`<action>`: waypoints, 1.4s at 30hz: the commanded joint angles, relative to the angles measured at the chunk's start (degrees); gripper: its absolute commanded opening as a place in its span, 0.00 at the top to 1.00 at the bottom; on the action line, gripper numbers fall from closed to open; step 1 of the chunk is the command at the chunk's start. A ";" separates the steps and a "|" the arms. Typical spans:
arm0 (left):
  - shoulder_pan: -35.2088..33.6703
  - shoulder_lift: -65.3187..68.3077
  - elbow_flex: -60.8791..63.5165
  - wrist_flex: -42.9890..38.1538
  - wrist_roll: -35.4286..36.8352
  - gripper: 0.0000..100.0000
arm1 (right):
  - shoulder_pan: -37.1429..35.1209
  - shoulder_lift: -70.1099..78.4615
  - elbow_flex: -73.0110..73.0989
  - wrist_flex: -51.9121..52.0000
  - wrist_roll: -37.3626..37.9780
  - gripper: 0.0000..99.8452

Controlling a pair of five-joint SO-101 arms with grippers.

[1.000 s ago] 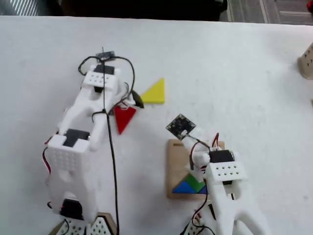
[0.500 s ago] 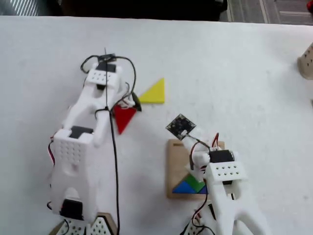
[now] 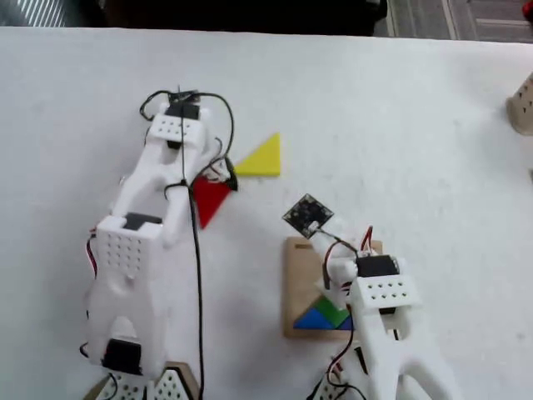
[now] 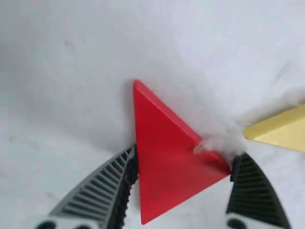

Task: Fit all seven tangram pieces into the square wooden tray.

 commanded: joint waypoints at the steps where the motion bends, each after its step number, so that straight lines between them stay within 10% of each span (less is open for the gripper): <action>1: -0.40 0.04 -1.23 0.18 -0.88 0.82 | -0.48 -0.22 -0.09 -0.92 0.79 0.98; 26: -0.40 -2.24 -1.05 3.25 -14.07 0.74 | -0.48 -0.22 -0.09 -0.92 0.79 0.98; 42: 1.54 -11.21 13.45 -1.76 -34.99 0.74 | -0.48 -0.22 -0.09 -1.01 0.79 0.98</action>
